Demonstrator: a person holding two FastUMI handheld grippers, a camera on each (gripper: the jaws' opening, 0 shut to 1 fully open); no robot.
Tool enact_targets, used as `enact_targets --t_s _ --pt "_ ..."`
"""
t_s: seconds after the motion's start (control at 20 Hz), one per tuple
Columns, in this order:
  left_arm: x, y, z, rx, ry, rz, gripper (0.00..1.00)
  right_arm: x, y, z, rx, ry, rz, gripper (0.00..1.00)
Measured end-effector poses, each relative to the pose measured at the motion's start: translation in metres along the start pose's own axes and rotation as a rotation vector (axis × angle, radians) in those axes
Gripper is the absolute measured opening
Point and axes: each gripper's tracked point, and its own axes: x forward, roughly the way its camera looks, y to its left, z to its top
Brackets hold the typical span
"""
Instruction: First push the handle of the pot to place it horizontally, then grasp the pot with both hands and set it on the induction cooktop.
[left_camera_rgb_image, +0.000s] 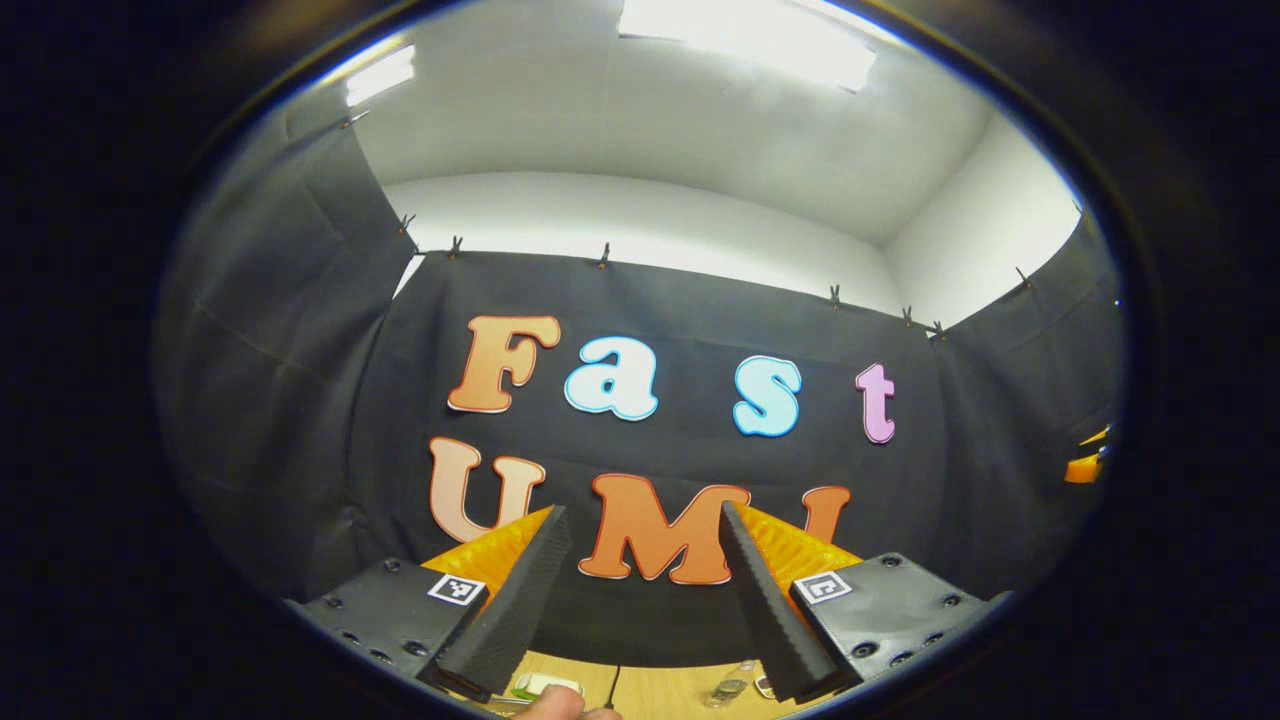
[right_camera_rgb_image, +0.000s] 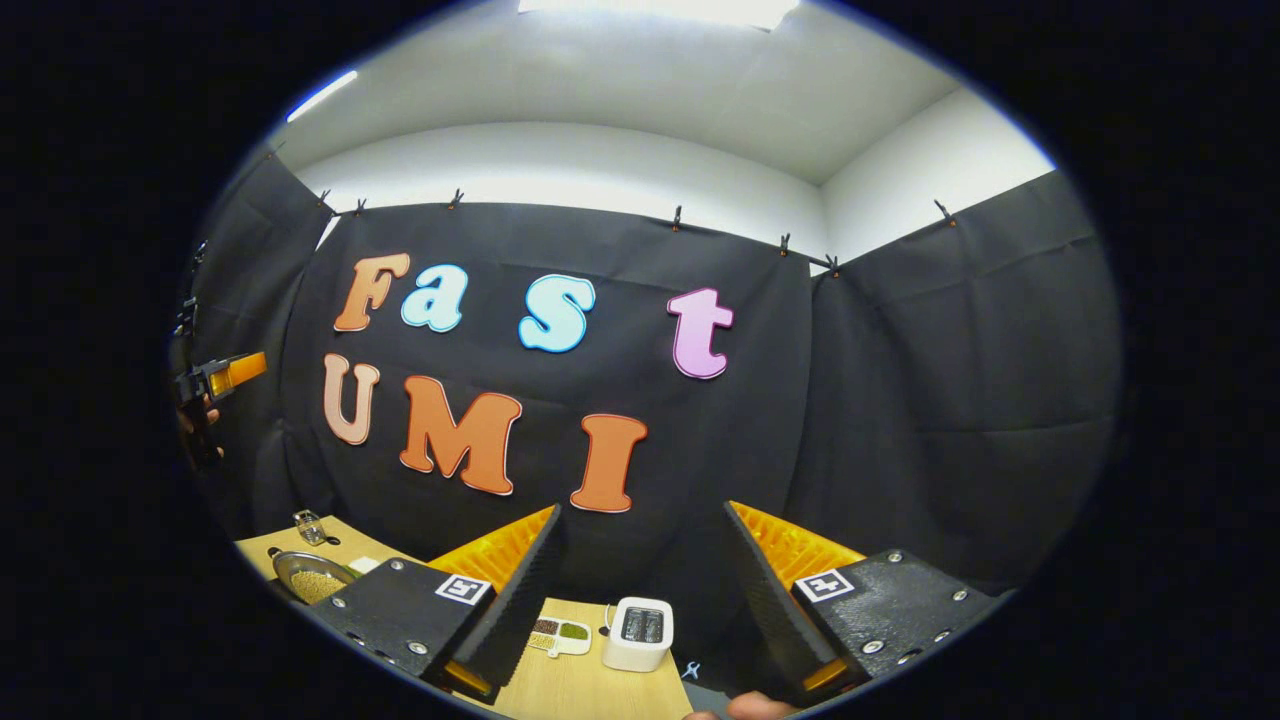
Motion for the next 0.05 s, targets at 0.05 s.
enact_targets --t_s 0.05 --pt "0.0010 0.0003 0.0070 0.010 -0.008 0.007 0.96 -0.0021 -0.0008 0.0093 -0.005 -0.017 0.000 0.95"
